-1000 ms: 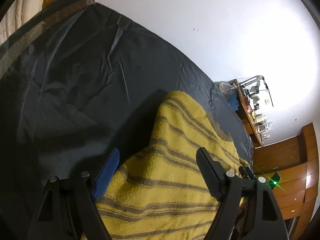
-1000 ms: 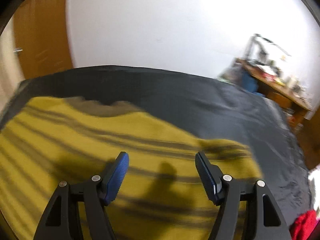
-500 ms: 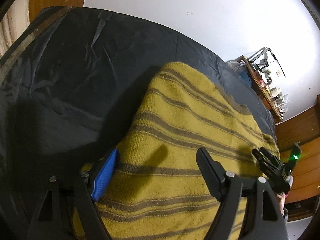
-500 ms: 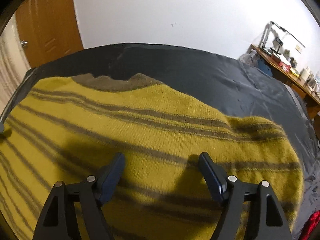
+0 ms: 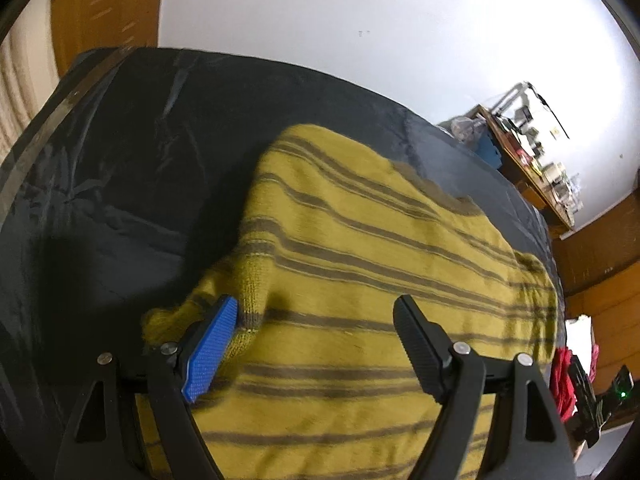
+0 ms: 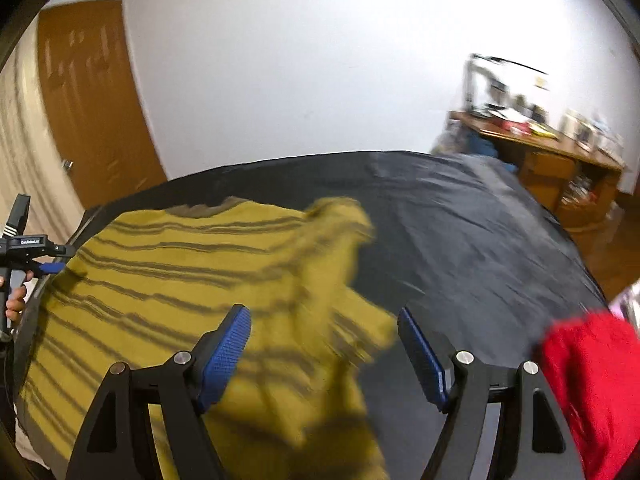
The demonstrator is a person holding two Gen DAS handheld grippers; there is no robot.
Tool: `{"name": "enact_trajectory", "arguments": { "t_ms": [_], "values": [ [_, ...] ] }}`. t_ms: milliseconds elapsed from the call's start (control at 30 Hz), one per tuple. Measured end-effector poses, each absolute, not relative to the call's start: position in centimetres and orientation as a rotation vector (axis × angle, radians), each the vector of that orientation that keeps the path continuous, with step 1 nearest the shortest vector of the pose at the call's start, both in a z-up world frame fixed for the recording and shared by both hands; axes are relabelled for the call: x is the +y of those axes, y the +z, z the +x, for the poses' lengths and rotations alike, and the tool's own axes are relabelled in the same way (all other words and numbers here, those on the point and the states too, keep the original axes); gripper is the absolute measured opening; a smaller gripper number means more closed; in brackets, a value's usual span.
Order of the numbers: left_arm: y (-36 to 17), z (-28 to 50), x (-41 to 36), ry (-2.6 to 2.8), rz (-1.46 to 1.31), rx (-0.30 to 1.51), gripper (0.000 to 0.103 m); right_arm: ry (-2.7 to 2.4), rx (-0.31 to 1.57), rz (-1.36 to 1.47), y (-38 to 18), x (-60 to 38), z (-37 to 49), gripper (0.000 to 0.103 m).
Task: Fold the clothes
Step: 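Lower the sweater flat onto the table and open both grippers, then grasp a sleeve cuff with the right gripper and lift it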
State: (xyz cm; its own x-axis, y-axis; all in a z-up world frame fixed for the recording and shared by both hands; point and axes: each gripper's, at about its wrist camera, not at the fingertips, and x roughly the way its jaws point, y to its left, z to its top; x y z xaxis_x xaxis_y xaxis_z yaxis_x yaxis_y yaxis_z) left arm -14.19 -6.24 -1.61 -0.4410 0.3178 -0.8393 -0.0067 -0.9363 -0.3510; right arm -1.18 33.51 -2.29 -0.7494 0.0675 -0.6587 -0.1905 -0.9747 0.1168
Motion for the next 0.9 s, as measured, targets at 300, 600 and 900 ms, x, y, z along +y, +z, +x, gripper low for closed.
{"name": "enact_trajectory", "arguments": {
  "t_ms": [300, 600, 900],
  "values": [
    [0.7, -11.4, 0.2, 2.382, -1.449, -0.279, 0.084, 2.773, 0.323, -1.11, -5.7, 34.6, 5.2, 0.077],
    [-1.8, -10.5, 3.4, 2.323, -1.507, -0.258, 0.084, 2.775, 0.28, -1.21, -8.5, 35.0, 6.3, 0.056],
    [-3.2, -10.7, 3.7, 2.298, -1.541, -0.278, 0.084, 2.775, 0.109, -1.29, -8.8, 32.3, 6.5, 0.056]
  ]
}}
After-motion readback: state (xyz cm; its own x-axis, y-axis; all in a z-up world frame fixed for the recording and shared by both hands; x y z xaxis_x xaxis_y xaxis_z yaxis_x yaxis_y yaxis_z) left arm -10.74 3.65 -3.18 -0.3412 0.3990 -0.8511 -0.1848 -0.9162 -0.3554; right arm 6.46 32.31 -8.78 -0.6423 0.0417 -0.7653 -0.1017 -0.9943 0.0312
